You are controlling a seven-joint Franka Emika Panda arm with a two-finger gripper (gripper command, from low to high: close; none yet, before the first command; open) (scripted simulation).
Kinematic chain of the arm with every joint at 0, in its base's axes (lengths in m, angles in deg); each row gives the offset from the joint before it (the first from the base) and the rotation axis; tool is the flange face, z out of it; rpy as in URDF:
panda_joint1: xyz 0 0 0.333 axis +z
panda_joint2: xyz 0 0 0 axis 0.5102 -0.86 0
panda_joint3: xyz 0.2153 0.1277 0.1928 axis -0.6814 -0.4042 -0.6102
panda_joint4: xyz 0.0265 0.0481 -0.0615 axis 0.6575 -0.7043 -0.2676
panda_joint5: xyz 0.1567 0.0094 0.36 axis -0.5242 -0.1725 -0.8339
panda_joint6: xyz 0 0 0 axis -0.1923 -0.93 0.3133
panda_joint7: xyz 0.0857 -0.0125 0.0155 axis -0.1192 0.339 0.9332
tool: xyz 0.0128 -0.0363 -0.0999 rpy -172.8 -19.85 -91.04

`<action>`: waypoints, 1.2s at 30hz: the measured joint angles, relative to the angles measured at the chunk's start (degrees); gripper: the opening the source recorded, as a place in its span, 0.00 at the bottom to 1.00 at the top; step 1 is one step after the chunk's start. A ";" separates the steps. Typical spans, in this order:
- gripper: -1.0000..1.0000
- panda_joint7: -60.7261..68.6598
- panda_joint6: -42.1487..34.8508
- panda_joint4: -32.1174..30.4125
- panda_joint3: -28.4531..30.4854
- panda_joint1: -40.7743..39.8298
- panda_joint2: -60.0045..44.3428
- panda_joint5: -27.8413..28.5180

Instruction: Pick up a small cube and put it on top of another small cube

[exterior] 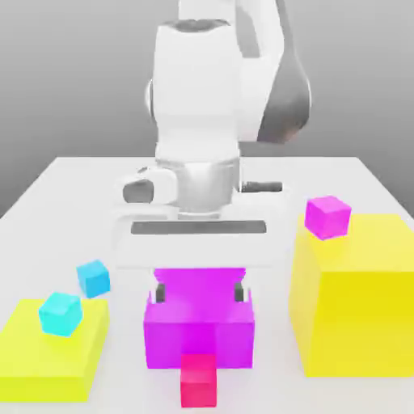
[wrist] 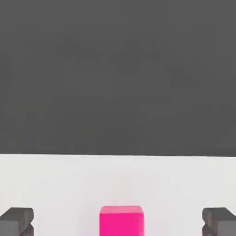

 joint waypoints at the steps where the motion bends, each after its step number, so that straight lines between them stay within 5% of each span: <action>1: 0.50 0.13 0.93 -0.51 0.02 -0.03 -2.08 0.00; 8: 0.50 0.95 10.53 -0.36 -0.50 -0.56 -16.61 -0.59; 9: 0.00 1.04 11.97 -0.04 -0.66 -0.69 -18.39 -0.71; 16: 0.00 0.92 12.20 0.01 -0.75 -0.79 -18.69 -0.58; 24: 0.00 -0.28 0.89 -0.83 1.47 -1.79 -5.22 0.60; 36: 0.00 -21.20 -12.50 -2.66 10.37 -19.45 9.64 3.88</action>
